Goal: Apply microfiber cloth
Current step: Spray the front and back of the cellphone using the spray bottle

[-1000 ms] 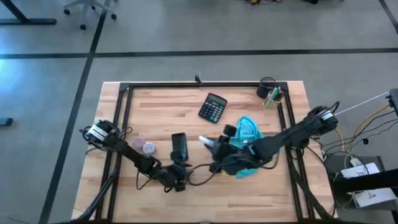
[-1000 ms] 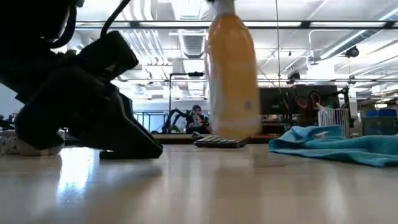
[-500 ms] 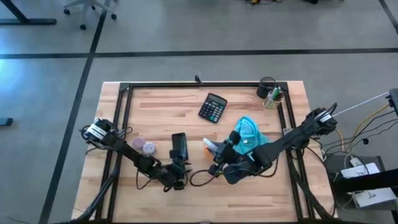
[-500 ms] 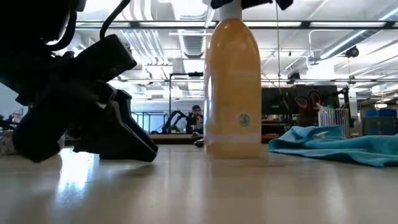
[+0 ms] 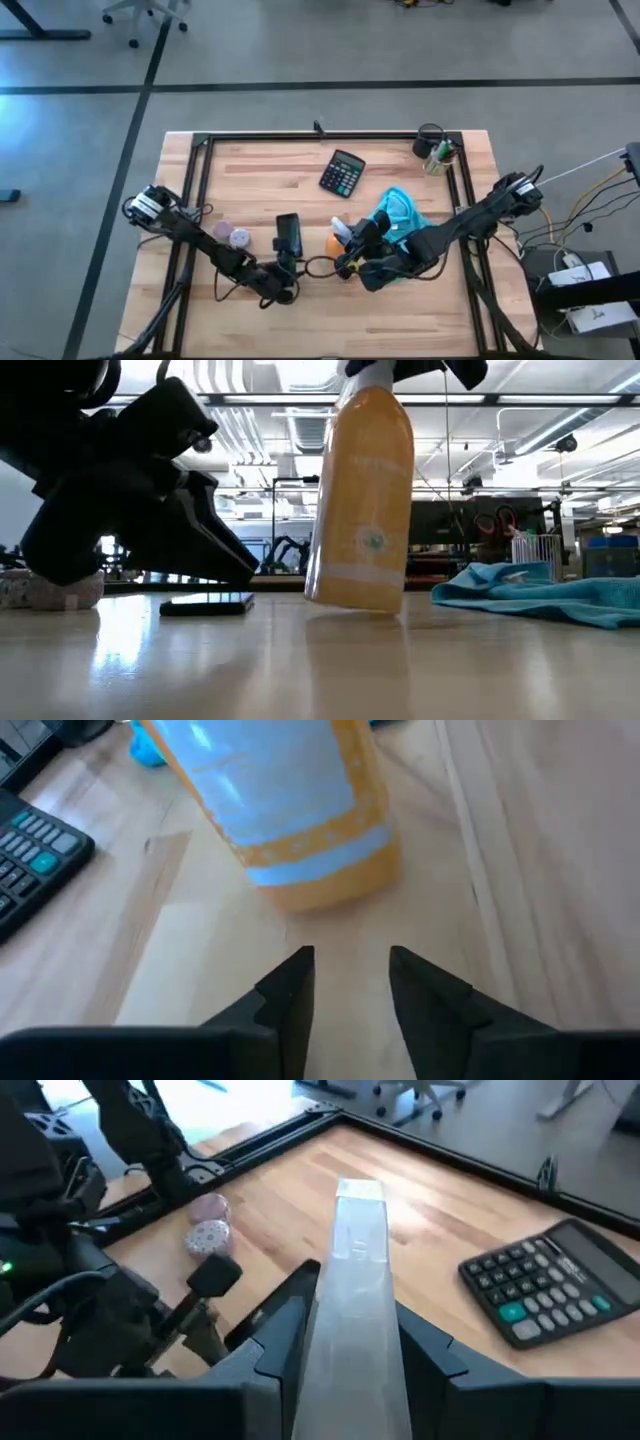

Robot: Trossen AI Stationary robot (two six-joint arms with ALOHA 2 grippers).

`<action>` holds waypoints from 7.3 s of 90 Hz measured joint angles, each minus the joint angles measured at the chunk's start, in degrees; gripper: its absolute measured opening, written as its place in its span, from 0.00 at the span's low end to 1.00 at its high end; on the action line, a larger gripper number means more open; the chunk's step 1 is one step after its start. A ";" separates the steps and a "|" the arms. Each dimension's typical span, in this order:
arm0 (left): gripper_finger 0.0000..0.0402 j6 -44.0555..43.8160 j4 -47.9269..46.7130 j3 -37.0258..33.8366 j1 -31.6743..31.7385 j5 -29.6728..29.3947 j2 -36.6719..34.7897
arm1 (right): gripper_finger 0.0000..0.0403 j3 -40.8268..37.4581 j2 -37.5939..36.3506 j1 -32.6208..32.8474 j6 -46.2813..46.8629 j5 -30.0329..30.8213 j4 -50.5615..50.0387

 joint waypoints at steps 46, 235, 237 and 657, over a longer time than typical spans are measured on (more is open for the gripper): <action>0.27 -6.22 -0.06 0.00 -0.58 0.62 0.00 | 0.27 0.37 0.00 -0.94 -1.08 -2.15 -0.19; 0.45 -28.93 -42.33 -0.02 2.84 4.87 -27.81 | 0.42 5.11 -12.48 -0.49 -26.59 -18.37 -38.40; 0.45 -29.24 -42.48 -0.02 3.17 5.01 -27.82 | 0.41 3.89 -12.48 -0.34 -26.10 -18.95 -37.50; 0.41 62.02 -20.70 -1.92 -2.43 11.65 -7.50 | 0.43 4.27 31.80 -3.31 -82.62 -24.12 28.11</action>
